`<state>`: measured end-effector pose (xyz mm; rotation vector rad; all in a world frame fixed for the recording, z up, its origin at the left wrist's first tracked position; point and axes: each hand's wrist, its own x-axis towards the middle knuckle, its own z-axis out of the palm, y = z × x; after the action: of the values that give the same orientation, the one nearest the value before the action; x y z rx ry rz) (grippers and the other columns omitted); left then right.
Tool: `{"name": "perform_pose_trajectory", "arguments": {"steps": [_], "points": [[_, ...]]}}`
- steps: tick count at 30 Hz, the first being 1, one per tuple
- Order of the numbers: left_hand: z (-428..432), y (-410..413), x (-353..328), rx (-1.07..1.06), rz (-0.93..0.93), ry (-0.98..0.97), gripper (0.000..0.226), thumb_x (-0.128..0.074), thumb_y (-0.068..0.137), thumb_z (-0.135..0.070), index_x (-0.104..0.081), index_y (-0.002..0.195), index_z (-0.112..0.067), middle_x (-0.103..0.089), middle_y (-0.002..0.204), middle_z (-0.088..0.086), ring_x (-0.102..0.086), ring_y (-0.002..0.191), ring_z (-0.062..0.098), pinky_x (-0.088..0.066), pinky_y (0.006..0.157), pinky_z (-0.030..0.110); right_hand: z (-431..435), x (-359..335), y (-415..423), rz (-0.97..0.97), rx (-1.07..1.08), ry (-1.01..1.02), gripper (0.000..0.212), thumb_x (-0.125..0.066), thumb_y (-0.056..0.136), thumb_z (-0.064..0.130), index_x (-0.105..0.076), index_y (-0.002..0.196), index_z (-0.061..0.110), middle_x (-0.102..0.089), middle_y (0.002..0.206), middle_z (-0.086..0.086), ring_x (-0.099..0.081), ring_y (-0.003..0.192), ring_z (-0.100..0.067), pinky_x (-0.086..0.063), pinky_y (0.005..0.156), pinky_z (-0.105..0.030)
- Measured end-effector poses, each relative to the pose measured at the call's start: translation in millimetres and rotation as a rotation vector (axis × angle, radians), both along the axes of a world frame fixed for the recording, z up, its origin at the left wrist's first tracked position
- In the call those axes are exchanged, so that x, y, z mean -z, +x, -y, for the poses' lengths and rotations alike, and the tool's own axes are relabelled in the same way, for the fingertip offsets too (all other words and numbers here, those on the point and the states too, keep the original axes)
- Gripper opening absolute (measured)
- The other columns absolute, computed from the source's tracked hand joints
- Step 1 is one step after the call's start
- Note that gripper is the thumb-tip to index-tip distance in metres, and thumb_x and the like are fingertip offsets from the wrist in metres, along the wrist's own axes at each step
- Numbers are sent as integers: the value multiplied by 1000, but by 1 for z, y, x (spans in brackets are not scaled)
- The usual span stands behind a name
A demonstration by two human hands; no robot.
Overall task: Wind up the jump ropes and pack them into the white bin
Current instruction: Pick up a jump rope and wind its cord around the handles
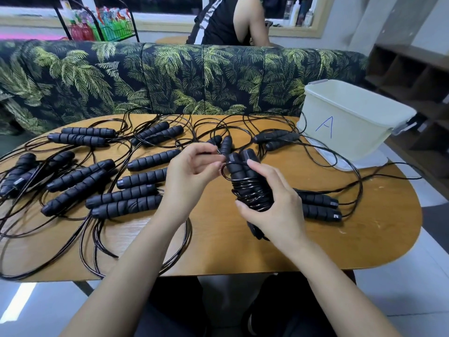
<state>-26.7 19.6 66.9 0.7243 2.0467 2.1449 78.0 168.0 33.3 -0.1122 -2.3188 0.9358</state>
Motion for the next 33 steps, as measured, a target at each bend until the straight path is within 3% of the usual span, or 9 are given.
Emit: {"name": "perform_pose_trajectory", "arguments": {"steps": [6, 10, 13, 18, 23, 28, 33], "points": [[1, 0, -6, 37, -243, -291, 32, -62, 91, -11, -63, 123, -8, -72, 106, 3, -67, 97, 4, -53, 90, 24, 0, 2, 2, 50, 75, 142, 73, -76, 72, 37, -41, 135, 45, -50, 136, 14, -61, 102, -9, -55, 77, -33], [-2, 2, -1, 79, -328, -454, 44, -69, 85, -10, -59, 128, -7, -69, 108, 2, -64, 102, 3, -51, 90, 17, -1, 6, 2, 116, 75, 180, 74, -76, 73, 39, -38, 137, 46, -48, 138, 14, -63, 104, -15, -55, 80, -36], [-6, 2, 3, -13, -396, -472, 37, -64, 86, -4, -64, 123, -7, -69, 101, -1, -65, 96, 5, -50, 88, 13, -1, 7, 2, 136, 68, 209, 76, -75, 74, 39, -36, 139, 47, -47, 137, 16, -64, 100, -13, -56, 77, -34], [-3, -7, 7, -88, -308, -384, 22, -68, 81, 1, -73, 101, -7, -73, 89, 0, -70, 82, 9, -56, 77, 20, -1, 9, 6, 131, 21, 232, 78, -73, 73, 42, -33, 140, 49, -47, 134, 20, -63, 99, -8, -57, 74, -34], [-4, -6, 6, -51, -313, -440, 27, -64, 80, 3, -73, 104, -5, -74, 93, 2, -70, 86, 8, -54, 80, 16, -2, 11, 9, 83, 55, 322, 80, -77, 71, 39, -36, 139, 48, -51, 135, 15, -67, 82, -11, -55, 63, -29], [5, -14, 0, 30, -218, -438, 23, -64, 77, 4, -75, 95, -6, -75, 85, 5, -72, 79, 16, -59, 76, 32, -5, 11, 12, 61, 9, 367, 80, -79, 71, 39, -39, 140, 45, -51, 133, 14, -66, 74, -9, -51, 60, -22], [12, -15, -15, 177, 42, -384, 23, -62, 78, 13, -73, 88, -4, -74, 77, 11, -72, 70, 18, -55, 65, 19, -11, 10, 18, 51, -91, 280, 79, -75, 72, 43, -37, 141, 46, -48, 136, 18, -61, 97, -5, -55, 76, -20]]}}
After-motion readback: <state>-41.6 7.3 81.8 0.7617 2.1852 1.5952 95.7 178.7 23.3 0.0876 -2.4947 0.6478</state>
